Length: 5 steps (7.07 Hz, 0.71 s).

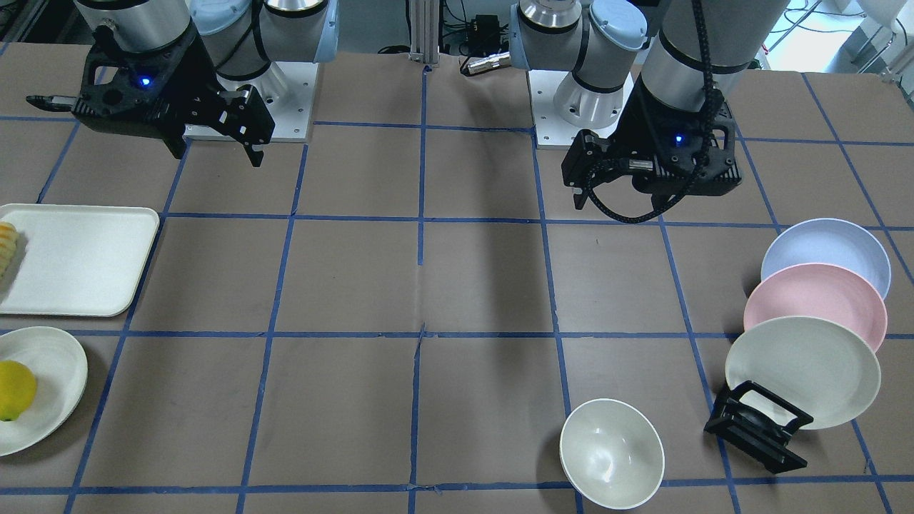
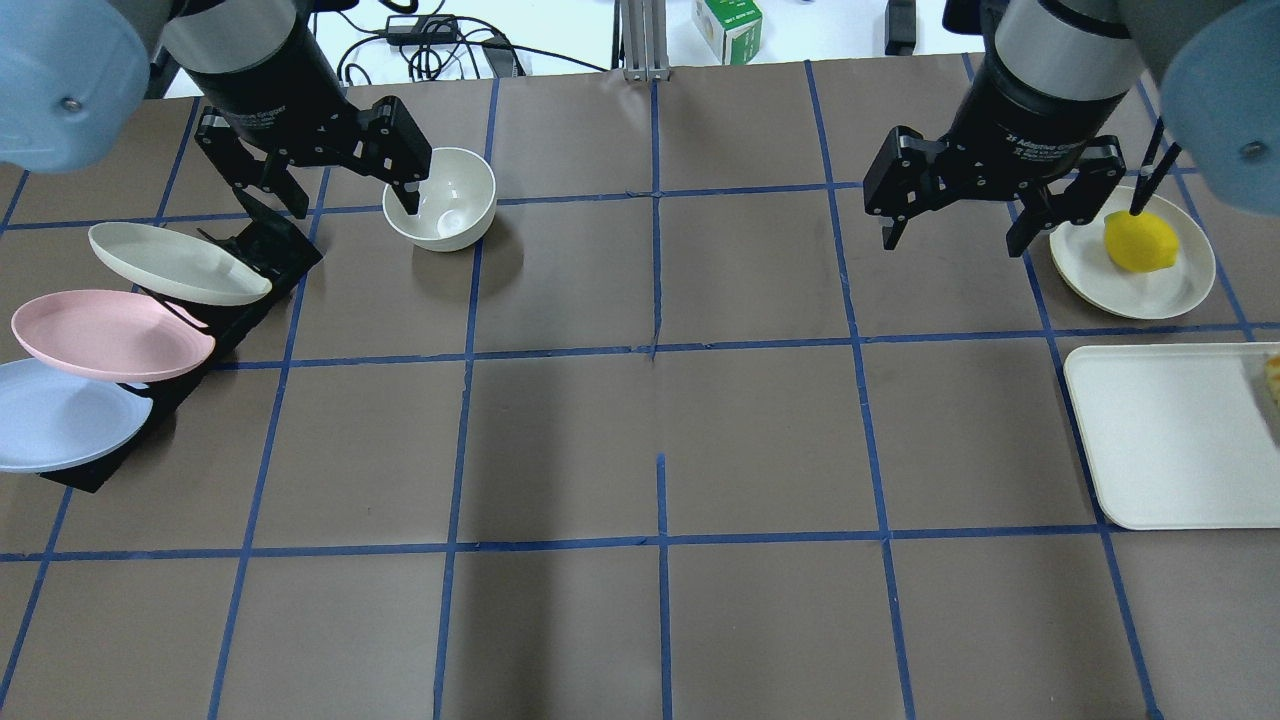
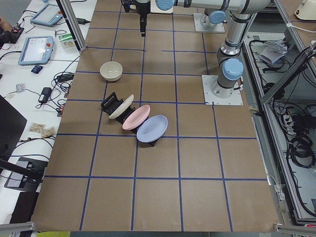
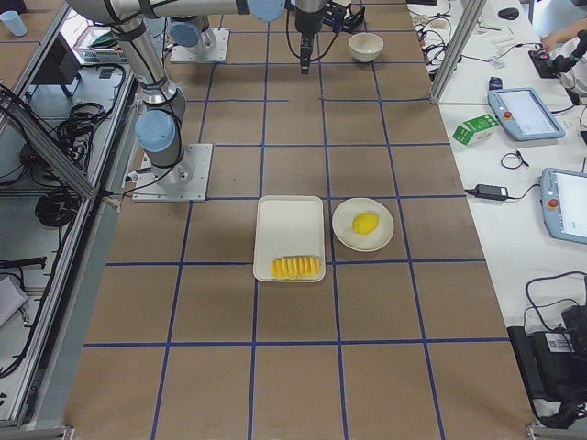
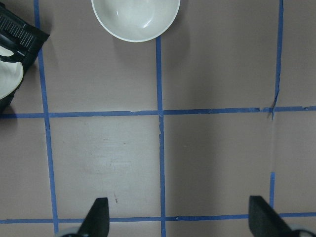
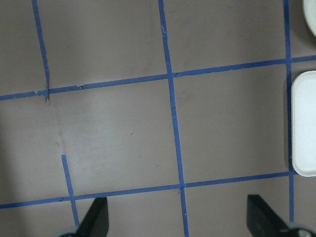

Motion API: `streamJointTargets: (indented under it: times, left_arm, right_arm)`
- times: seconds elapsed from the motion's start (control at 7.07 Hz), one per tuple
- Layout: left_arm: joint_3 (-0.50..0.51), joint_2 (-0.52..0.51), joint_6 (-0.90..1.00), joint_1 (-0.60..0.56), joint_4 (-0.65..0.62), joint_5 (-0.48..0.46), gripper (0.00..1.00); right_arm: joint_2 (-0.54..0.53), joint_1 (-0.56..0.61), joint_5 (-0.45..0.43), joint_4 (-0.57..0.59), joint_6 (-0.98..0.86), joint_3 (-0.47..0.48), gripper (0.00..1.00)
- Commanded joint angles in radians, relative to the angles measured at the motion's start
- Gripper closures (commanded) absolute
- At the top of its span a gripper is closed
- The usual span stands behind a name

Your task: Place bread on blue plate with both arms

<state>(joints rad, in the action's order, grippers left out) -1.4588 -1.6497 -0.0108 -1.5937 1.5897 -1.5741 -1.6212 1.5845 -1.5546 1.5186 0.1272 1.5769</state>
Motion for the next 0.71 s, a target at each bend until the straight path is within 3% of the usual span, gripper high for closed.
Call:
streamJointTargets:
  times: [0.0, 0.57]
  left_arm:
    - [0.000, 0.001, 0.000, 0.001, 0.001, 0.005, 0.00]
    - [0.008, 0.004, 0.000, 0.006, -0.001, 0.003, 0.00]
  right_arm:
    - [0.000, 0.000, 0.001, 0.000, 0.000, 0.000, 0.00]
    - [0.000, 0.002, 0.007, 0.002, 0.000, 0.000, 0.00]
